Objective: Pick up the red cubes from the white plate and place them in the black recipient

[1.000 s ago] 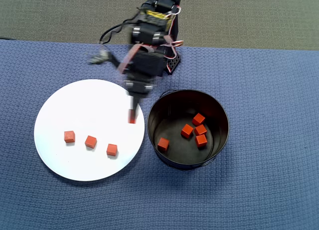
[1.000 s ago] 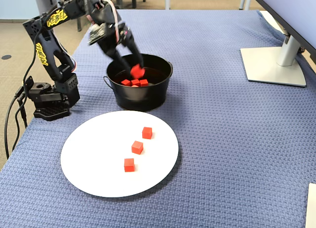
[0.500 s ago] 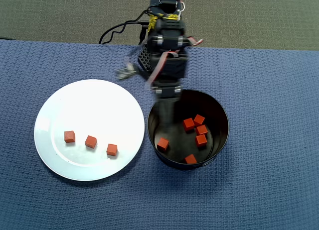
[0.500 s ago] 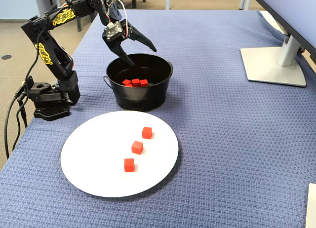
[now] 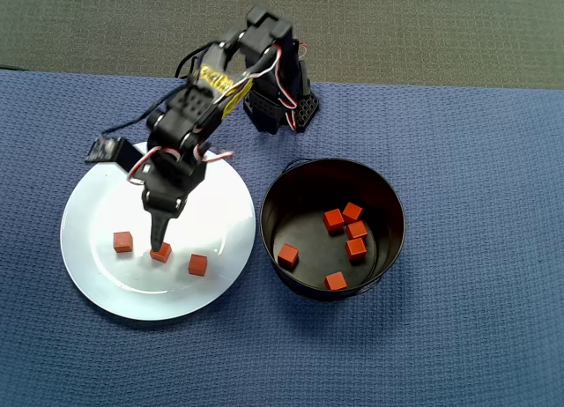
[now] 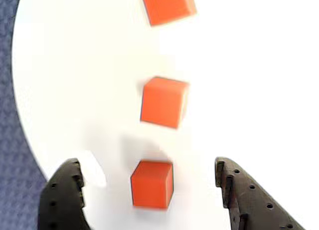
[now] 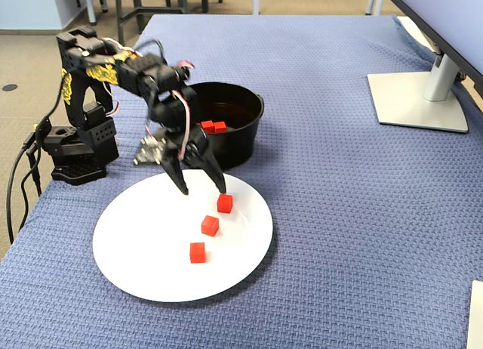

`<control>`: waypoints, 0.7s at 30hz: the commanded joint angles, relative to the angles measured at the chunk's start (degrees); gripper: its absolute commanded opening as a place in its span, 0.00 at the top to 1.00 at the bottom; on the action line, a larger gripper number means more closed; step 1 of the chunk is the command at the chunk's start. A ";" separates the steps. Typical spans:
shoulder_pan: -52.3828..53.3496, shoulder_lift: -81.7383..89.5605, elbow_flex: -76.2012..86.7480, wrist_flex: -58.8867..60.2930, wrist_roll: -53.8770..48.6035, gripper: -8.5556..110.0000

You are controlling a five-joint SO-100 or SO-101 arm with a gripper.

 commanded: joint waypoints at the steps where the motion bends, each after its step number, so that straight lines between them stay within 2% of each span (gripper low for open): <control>1: 0.09 -3.34 -6.86 -0.35 -1.32 0.75; 5: -2.37 -6.50 -8.96 1.05 -3.25 0.81; 13: -4.04 -15.21 -18.37 2.02 -2.29 0.78; 21: -5.80 -18.72 -19.86 3.96 -4.75 0.76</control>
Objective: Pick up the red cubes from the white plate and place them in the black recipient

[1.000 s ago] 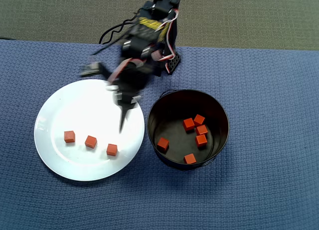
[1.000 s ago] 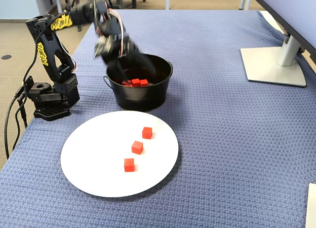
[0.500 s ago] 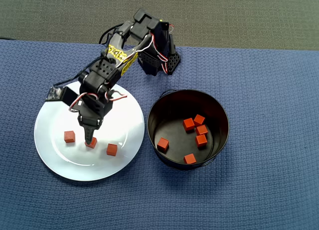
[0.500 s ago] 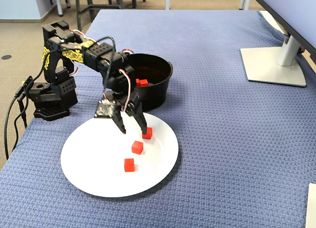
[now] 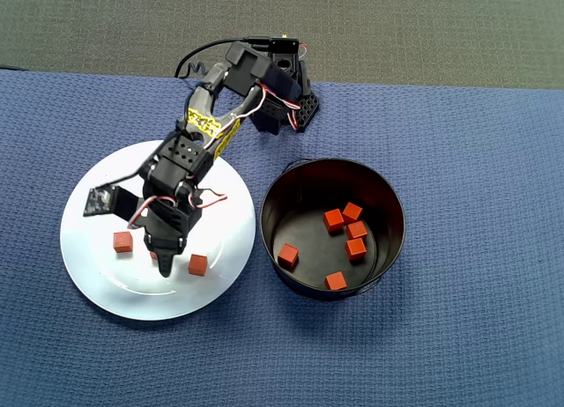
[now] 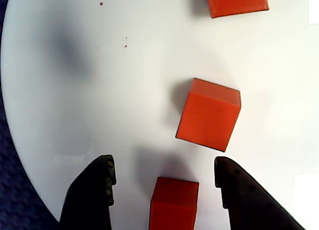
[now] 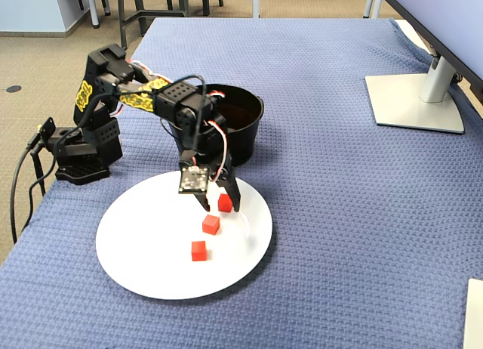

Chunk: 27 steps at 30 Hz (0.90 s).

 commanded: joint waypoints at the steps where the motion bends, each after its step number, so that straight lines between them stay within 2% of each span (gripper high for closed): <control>1: -1.93 0.26 -3.69 2.99 -2.64 0.76; 9: -3.34 0.18 -2.37 5.36 -7.82 0.77; 27: -4.39 -4.04 -5.45 4.83 -8.09 0.80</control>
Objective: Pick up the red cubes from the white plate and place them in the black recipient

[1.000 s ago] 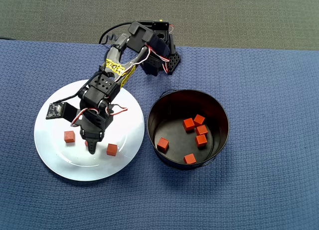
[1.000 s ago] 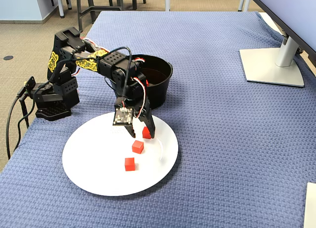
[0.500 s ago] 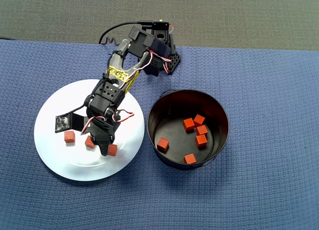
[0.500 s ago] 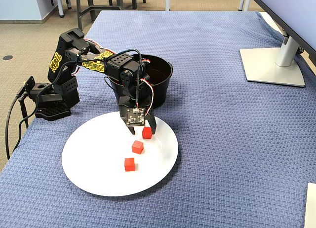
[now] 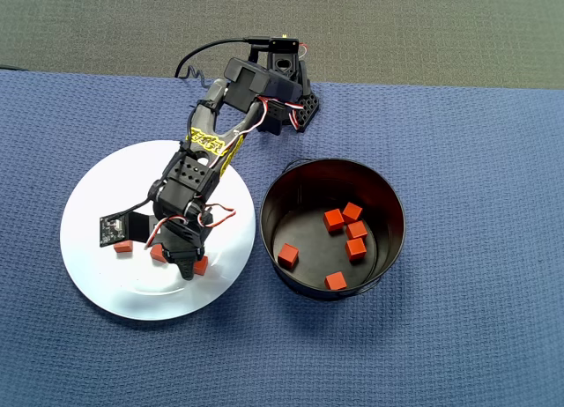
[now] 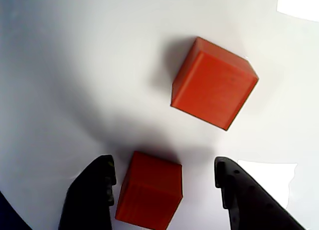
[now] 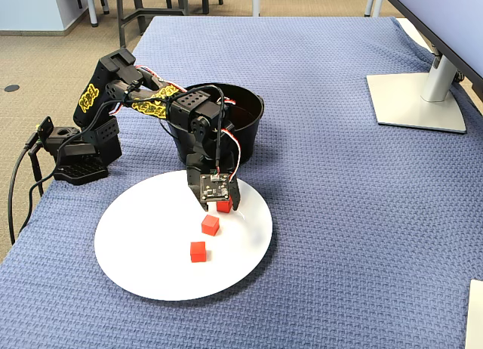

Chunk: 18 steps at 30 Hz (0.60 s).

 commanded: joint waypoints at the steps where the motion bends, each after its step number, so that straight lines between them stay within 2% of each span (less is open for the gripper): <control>1: -1.58 3.08 -0.26 -0.97 -0.09 0.80; 18: -1.85 9.05 6.06 -5.19 11.16 0.82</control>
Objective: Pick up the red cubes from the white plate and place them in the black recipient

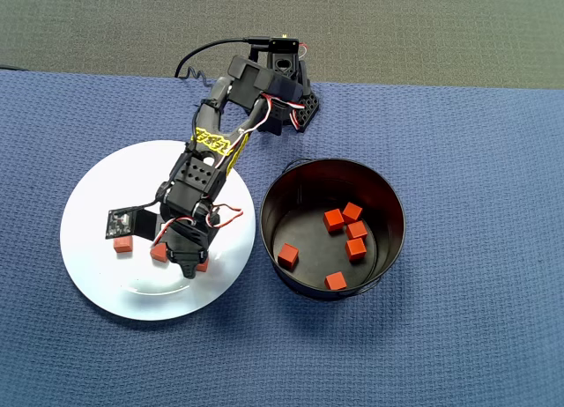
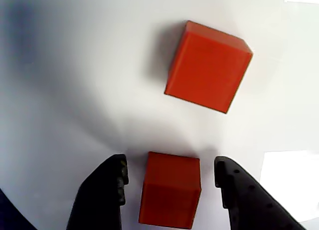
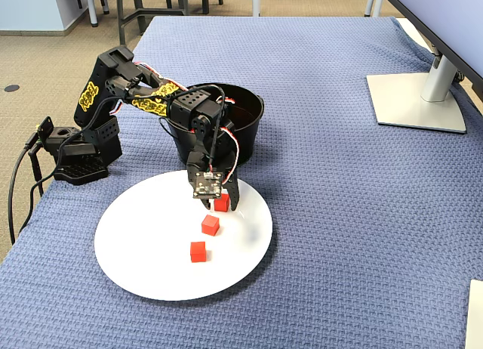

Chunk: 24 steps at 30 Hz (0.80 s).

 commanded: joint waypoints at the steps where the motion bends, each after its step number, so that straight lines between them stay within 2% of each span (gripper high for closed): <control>1: -0.62 6.15 0.70 -1.23 1.76 0.82; 14: -1.41 9.49 5.45 -3.78 3.08 0.84; 18: -1.41 9.40 6.86 -5.80 3.16 0.87; 21: -1.41 9.40 7.21 -6.06 3.43 0.93; 24: -1.05 9.76 7.12 -6.15 3.69 0.93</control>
